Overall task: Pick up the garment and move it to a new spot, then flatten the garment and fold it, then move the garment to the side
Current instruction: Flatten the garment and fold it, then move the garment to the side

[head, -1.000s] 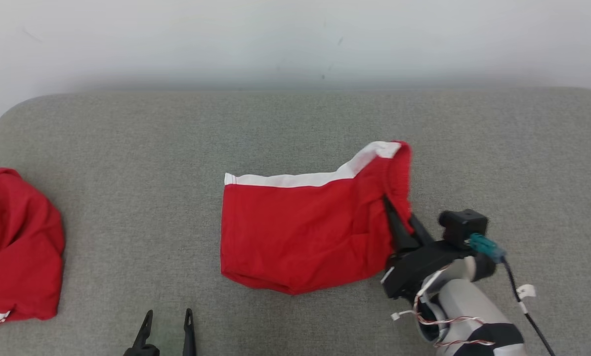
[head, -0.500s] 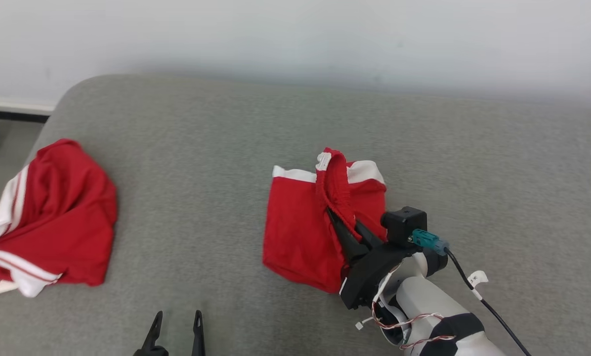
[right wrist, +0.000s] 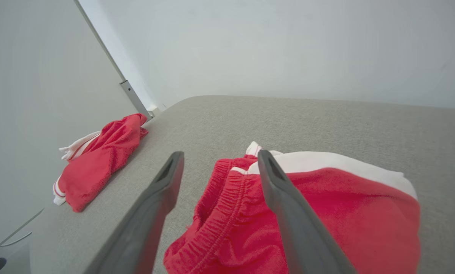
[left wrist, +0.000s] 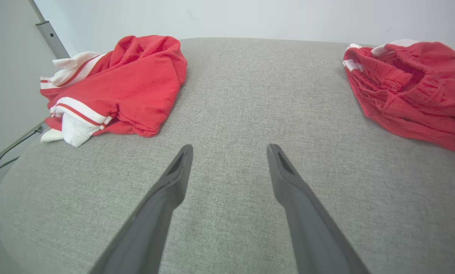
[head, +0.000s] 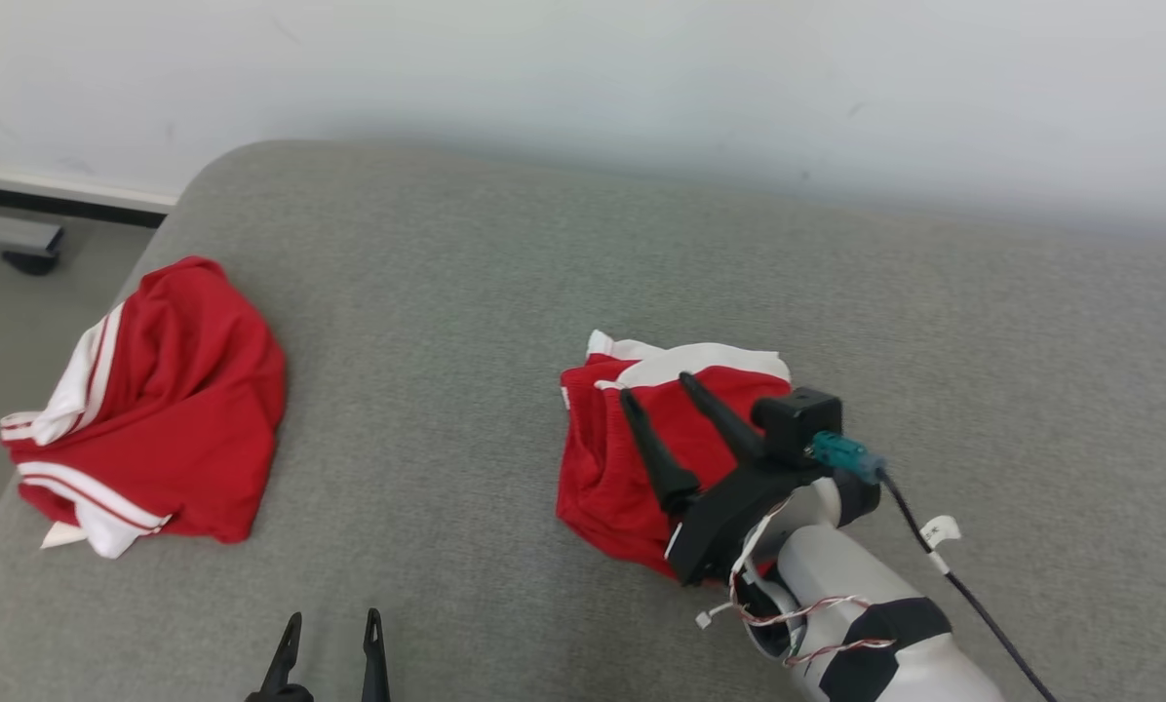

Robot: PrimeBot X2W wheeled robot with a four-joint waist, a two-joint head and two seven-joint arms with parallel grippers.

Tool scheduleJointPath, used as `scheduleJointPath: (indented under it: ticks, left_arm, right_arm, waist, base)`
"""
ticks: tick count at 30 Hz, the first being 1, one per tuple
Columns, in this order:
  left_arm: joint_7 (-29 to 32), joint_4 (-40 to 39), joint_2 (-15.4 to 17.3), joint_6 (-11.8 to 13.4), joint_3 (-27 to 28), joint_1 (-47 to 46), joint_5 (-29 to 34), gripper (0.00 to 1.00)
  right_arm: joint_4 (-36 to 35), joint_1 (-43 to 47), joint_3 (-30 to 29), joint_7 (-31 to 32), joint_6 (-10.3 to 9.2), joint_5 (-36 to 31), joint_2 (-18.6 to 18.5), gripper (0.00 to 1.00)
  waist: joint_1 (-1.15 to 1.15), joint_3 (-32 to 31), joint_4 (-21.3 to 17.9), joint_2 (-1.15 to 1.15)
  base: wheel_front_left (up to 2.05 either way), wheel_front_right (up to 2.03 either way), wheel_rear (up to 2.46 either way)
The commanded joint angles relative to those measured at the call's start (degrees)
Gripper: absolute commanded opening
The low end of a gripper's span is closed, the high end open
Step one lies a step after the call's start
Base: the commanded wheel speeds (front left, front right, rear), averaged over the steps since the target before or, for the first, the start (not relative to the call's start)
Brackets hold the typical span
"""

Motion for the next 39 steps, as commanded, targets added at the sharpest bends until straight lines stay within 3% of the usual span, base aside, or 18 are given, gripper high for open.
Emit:
scheduleJointPath:
  ticks: [1,16,17,39]
  left_arm:
    - [-0.2,-0.4,-0.1,0.1,0.2,0.2,0.2,1.0]
    - [-0.2,-1.2,0.0,0.0,2.5,-1.1,0.9,1.0]
    - [-0.2,-0.5,0.0,-0.1,4.8,0.5,1.3,1.0]
    - [-0.2,0.2,0.0,-1.9,8.3,4.6,2.4,1.0]
  right_arm:
    - [-0.6,0.5,-1.5,-0.2,0.02,-1.5,0.0,1.0]
    - [-12.9,15.5,-26.9,-0.1,0.02,-20.8,-1.3,1.0]
    - [-17.2,23.5,-33.0,-0.1,0.02,-26.2,-0.2,1.0]
    - [-20.8,30.6,-30.9,-0.1,0.02,-24.8,0.0,1.0]
  waist:
    - [0.0,-0.3,-2.0,0.0]
    - [0.0,-1.6,-12.4,0.0]
    - [0.0,-3.4,-16.3,0.0]
    - [0.0,-7.7,-18.3,0.0]
  base:
    - [0.0,0.0,0.0]
    - [0.0,0.0,0.0]
    - [0.0,0.0,0.0]
    - [0.0,0.0,0.0]
